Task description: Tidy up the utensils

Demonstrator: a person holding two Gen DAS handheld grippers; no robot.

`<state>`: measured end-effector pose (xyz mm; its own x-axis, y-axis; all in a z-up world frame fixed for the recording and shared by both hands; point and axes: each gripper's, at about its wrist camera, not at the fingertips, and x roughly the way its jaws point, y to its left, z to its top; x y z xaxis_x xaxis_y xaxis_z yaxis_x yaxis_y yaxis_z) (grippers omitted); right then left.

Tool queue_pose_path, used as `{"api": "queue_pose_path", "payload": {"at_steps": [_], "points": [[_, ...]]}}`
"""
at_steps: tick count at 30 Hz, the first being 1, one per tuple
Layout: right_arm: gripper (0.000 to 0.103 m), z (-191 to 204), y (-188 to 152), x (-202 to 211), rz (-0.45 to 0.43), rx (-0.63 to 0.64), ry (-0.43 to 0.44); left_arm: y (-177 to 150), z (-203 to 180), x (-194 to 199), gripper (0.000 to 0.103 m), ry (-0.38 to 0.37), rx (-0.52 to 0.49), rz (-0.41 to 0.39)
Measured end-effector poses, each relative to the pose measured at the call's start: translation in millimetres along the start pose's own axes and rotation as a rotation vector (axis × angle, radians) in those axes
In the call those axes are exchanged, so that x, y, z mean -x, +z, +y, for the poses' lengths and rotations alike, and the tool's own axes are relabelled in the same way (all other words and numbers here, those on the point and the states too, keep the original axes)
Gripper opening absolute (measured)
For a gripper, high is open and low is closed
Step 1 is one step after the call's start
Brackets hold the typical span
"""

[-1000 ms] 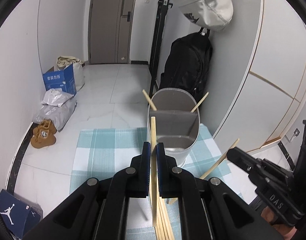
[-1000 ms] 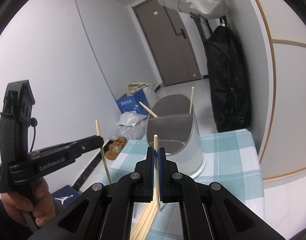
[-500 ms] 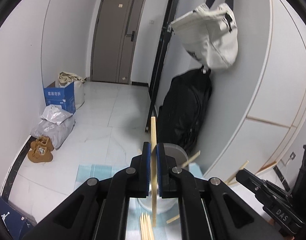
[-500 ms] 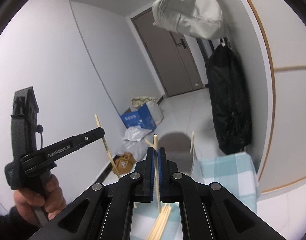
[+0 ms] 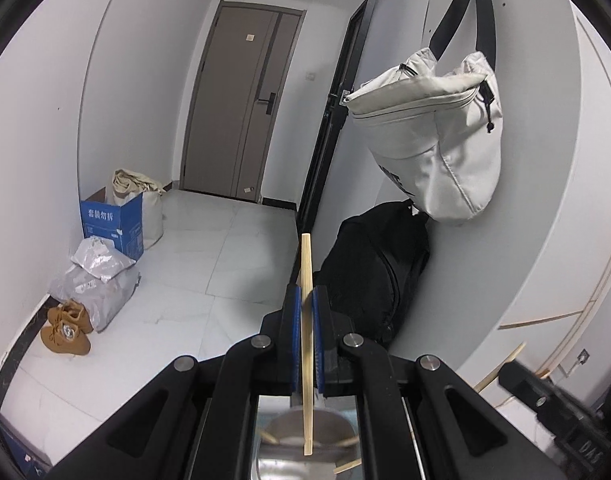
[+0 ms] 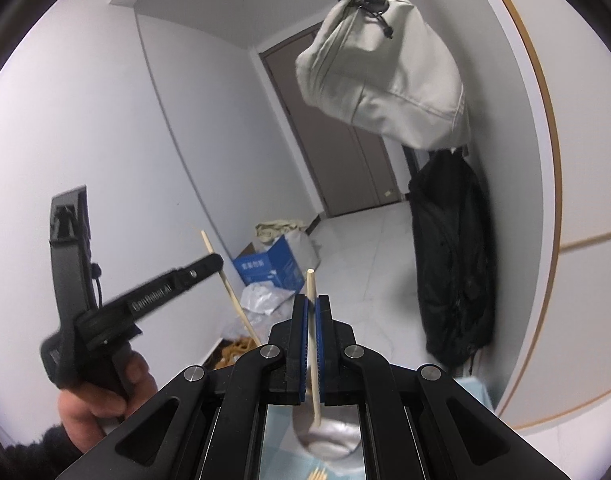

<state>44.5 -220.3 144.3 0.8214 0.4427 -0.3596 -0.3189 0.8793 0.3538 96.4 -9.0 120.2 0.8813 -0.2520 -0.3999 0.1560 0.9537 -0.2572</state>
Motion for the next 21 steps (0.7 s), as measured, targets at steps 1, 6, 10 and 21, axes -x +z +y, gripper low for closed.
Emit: {"api": "queue_pose_path", "payload": {"at_steps": [1,6,10,21], "points": [[0.003,-1.6,3.1,-1.9,-0.002,0.002,-0.006,0.4,-1.2,-4.7,0.002,0.002,-0.007,0.0],[0.003,-7.0,16.5,-22.8,-0.002,0.03,-0.028,-4.8,3.8,-24.2,0.002,-0.001,-0.011,0.01],[0.003,-10.7,16.3,-39.3,0.013,0.051,-0.037,-10.1,8.6,-39.6,0.002,-0.008,-0.003,0.028],[0.003,-28.5,-6.2,-72.4,0.089,0.054,-0.04,-38.6,6.8,-65.6,0.002,-0.071,-0.054,0.13]]}}
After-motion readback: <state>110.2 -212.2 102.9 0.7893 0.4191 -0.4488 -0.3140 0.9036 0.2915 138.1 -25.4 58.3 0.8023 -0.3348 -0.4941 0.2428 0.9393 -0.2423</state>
